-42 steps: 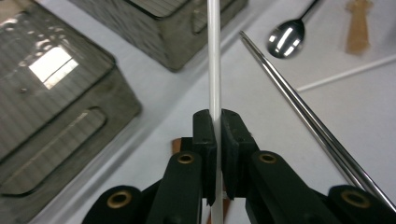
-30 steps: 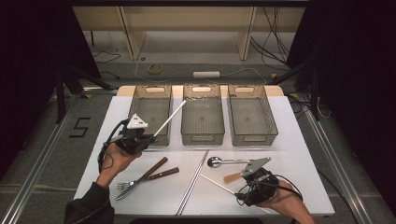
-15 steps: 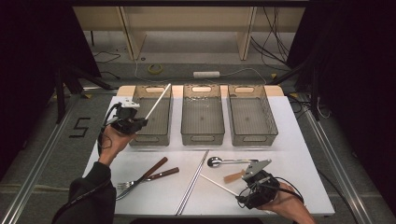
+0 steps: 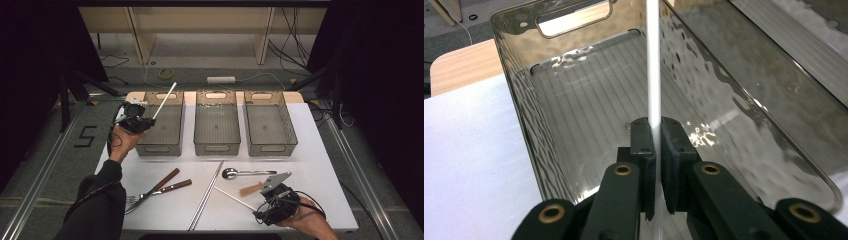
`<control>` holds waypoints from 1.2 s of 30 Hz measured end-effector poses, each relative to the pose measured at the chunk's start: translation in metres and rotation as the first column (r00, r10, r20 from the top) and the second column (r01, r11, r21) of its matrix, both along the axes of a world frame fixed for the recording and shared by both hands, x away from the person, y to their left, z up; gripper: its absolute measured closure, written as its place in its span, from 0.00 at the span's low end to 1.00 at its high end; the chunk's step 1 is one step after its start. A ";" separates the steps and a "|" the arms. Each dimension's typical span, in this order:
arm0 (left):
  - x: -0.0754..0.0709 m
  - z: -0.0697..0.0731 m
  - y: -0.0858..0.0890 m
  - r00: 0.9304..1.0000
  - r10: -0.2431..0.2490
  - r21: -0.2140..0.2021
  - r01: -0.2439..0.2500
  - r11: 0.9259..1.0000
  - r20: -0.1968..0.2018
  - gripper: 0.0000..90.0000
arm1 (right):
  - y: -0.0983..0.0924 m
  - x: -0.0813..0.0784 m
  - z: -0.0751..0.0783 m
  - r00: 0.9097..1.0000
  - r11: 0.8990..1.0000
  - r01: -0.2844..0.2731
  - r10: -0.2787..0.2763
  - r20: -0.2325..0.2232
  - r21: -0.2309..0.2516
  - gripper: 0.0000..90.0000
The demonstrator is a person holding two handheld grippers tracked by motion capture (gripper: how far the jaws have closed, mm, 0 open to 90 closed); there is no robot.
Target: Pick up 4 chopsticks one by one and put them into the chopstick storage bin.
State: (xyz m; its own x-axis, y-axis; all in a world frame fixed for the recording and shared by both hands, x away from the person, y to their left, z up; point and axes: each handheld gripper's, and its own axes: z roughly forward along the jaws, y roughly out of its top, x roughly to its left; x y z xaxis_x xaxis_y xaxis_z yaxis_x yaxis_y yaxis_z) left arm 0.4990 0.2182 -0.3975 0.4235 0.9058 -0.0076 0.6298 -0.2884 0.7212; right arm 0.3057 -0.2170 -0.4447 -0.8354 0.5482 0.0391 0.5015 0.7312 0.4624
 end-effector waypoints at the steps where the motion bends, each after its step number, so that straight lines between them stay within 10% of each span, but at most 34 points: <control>1: 0.002 -0.001 0.001 1.000 0.000 0.009 0.000 1.000 -0.003 0.94 | 0.000 0.000 0.000 1.000 1.000 0.007 -0.007 -0.009 0.002 0.34; 20: 0.017 -0.020 0.004 0.997 0.066 0.001 -0.066 0.998 -0.042 0.92 | 0.000 0.000 -0.001 1.000 1.000 -0.010 0.010 -0.007 0.002 0.34; 31: -0.014 -0.005 0.000 0.999 0.014 -0.140 -0.020 0.990 -0.046 0.45 | -0.002 0.000 0.002 1.000 1.000 0.004 -0.004 -0.021 -0.011 0.37; 36: -0.040 -0.002 -0.004 0.999 -0.034 -0.143 0.033 0.989 -0.005 0.36 | -0.002 0.002 0.003 0.999 0.999 0.007 -0.009 -0.040 -0.045 0.41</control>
